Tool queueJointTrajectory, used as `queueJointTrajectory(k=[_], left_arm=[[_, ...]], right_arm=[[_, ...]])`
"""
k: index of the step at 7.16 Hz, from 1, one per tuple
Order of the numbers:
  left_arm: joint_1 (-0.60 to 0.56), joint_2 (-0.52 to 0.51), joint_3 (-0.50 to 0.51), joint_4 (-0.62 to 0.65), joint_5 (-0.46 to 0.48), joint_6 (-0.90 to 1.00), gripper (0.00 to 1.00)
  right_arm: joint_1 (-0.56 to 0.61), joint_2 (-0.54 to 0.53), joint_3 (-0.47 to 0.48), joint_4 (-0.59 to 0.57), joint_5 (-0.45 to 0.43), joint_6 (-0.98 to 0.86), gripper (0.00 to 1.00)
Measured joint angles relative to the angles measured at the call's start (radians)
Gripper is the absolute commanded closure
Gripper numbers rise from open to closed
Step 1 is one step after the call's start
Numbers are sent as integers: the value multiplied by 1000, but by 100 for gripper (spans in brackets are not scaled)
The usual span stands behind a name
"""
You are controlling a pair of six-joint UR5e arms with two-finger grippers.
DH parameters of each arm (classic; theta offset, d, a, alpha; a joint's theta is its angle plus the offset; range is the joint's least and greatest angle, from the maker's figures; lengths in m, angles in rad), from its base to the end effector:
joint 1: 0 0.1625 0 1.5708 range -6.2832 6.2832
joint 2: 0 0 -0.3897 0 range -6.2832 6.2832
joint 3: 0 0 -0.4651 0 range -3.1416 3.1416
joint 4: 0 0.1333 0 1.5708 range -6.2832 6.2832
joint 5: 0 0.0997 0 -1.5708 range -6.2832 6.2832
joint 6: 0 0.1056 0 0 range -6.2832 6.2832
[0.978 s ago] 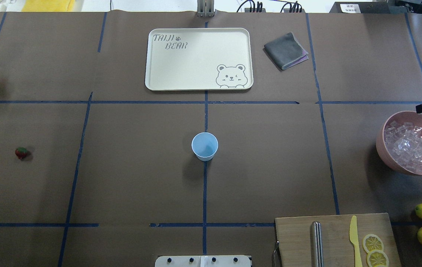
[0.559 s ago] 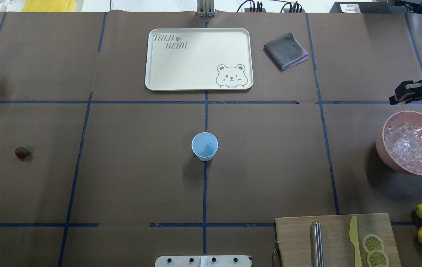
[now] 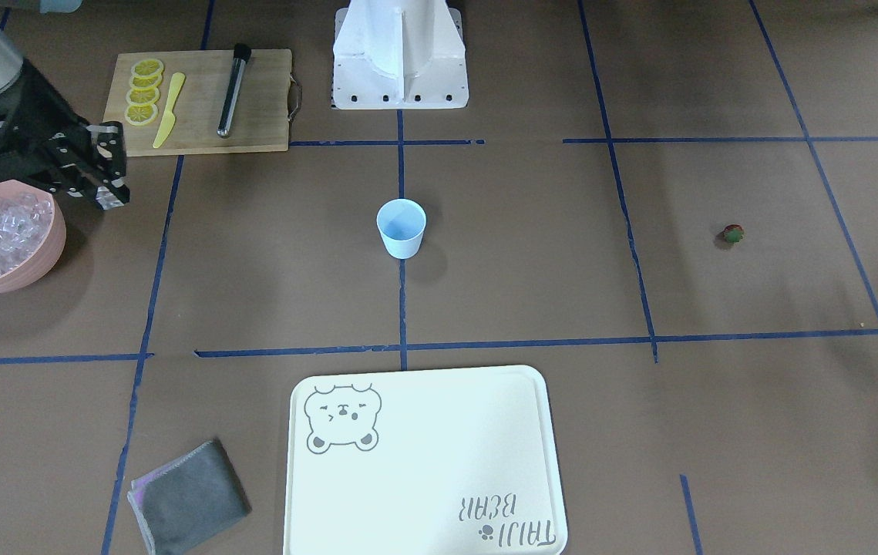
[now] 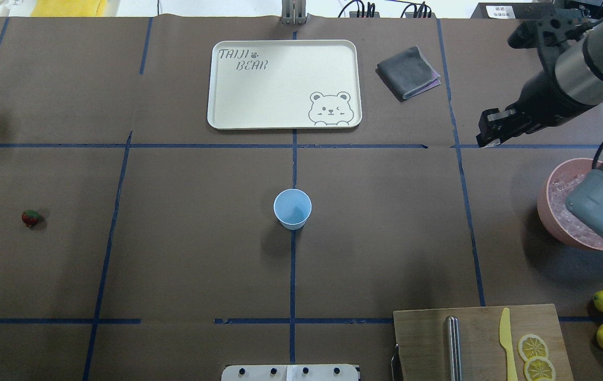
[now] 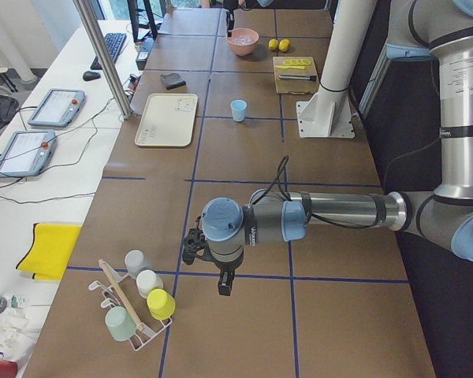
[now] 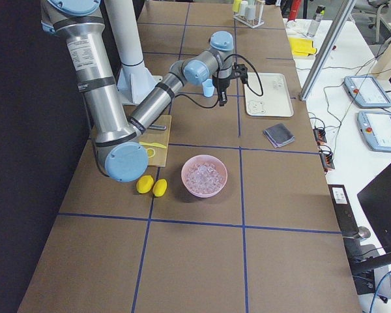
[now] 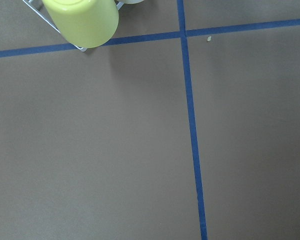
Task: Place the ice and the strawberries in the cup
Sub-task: 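Lift the ice cube and carry it over the light-blue cup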
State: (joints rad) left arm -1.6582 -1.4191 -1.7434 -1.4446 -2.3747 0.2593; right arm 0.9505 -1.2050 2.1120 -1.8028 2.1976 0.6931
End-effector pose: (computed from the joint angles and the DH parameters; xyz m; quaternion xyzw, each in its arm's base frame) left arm -0.1005 -0.4907 0.6213 0.0197 0.3932 0.0584 0.9174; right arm -0.2658 -0.4949 0.1645 0.0719 -0.4227 -0.0694 0.9007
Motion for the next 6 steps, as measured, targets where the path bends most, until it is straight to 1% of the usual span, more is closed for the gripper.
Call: queueJointTrajectory(k=[1,2,3,4,6], left_arm=[[0,-1,-1,0,0,0,0],[0,-2,-2,0,0,0,0],[0,-2,-2,0,0,0,0],[0,-2,-3,0,0,0,0],[0,-2,-4,0,-1,0,0]], right_arm=[[-44,100,4,-112,-24,28,100],[-104,177,2,-171,-63,95,100],[-173,238,-12,-192,-121,171,100],[-240,302,-50,-198,-183,245,100],[-337,421,-160,-188,-272,352,100]])
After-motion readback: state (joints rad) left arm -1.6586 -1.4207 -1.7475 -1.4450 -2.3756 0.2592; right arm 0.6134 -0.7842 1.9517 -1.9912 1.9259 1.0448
